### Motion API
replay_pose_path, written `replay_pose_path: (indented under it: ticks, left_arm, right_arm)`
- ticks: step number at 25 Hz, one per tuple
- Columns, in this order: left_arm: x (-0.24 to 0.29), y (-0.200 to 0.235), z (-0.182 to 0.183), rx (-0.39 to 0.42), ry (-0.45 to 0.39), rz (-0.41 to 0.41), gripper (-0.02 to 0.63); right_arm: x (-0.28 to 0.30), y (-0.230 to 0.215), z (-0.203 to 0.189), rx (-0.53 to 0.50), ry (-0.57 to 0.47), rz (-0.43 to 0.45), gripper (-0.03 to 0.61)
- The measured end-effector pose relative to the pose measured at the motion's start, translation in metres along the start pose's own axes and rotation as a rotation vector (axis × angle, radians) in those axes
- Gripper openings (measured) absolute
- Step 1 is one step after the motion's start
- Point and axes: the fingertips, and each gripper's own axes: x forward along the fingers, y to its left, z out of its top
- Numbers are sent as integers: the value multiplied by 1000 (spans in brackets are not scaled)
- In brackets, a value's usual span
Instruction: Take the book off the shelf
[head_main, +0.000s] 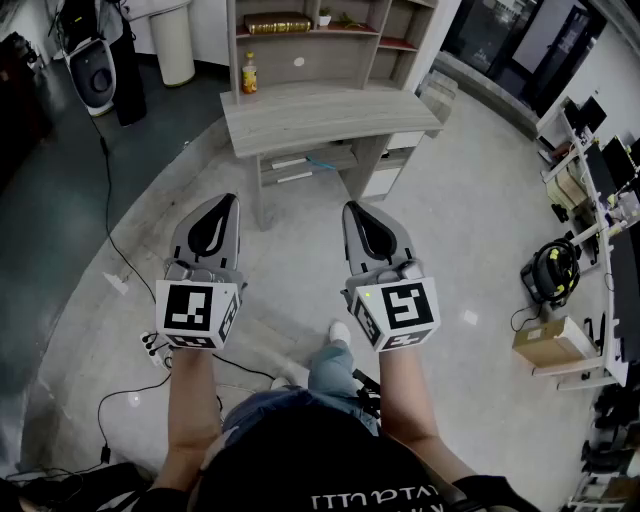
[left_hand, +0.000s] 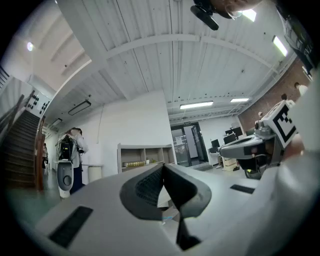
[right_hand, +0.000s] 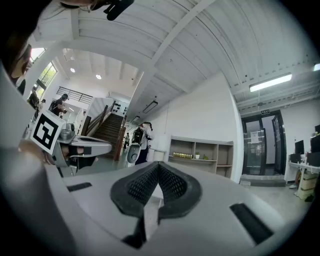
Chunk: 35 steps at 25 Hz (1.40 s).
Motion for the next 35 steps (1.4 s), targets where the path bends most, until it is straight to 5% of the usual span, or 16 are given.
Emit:
replay_pose_path:
  ticks: [12, 13, 15, 19, 27, 35]
  left_arm:
    - [-4, 20, 0, -34, -19, 4, 12]
    - [-2, 21, -3, -38, -7, 2, 43]
    - [3, 25, -9, -43, 12, 7, 336]
    - [18, 35, -15, -79, 12, 42, 468]
    - [69, 42, -31, -100, 30, 45, 488]
    - [156, 55, -41, -16, 78, 84, 488]
  right_arm:
    - [3, 12, 8, 3, -2, -21, 15]
    - [4, 10, 7, 12, -7, -27, 15]
    - [7, 7, 6, 17, -5, -45, 15]
    - [19, -4, -1, -2, 15, -67, 15]
    - [65, -38, -12, 18, 3, -51, 15]
    - [136, -94, -9, 18, -42, 2, 15]
